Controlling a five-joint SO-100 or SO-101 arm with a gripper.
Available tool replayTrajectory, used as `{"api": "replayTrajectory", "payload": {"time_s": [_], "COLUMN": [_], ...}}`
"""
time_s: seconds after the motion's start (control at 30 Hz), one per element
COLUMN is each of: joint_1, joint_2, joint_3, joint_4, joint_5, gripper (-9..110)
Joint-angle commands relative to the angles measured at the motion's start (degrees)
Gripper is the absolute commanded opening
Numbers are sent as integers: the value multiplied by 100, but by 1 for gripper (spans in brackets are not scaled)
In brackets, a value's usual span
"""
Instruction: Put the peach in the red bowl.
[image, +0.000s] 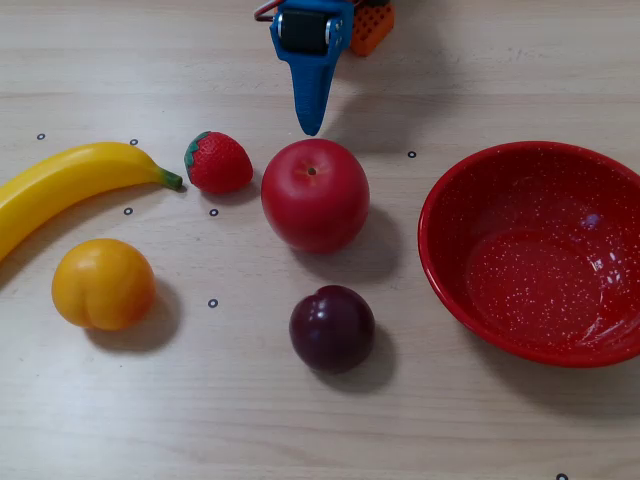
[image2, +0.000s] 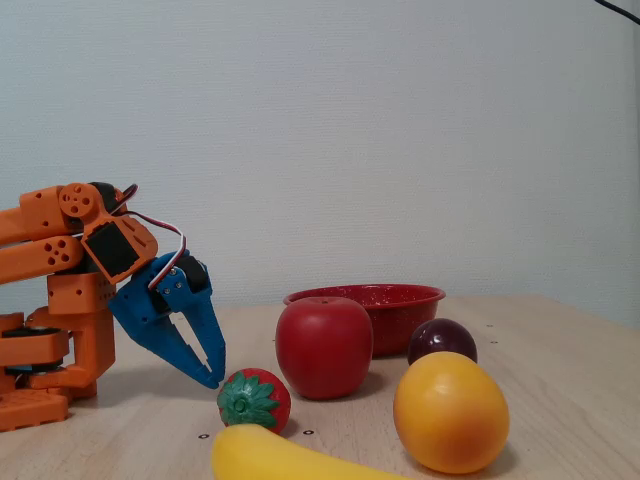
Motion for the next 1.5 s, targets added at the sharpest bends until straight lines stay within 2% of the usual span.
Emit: {"api": "replayTrajectory", "payload": {"time_s": [0.0,0.67,0.77,1.1,1.27,1.4,1.47], "joint_1": [105,185,141,-615,-1257,-1696,-1890], "joint_2": [53,26,-466,-3428,-5581,-7743,-8543], "joint_3": [-193,-193,-527,-3885,-6267,-8842,-9791], "joint_4": [-62,-79,-220,387,791,1837,1934], "joint_5": [-44,123,606,1362,1696,1995,2109], "gripper": [0,0,0,0,0,0,0]}}
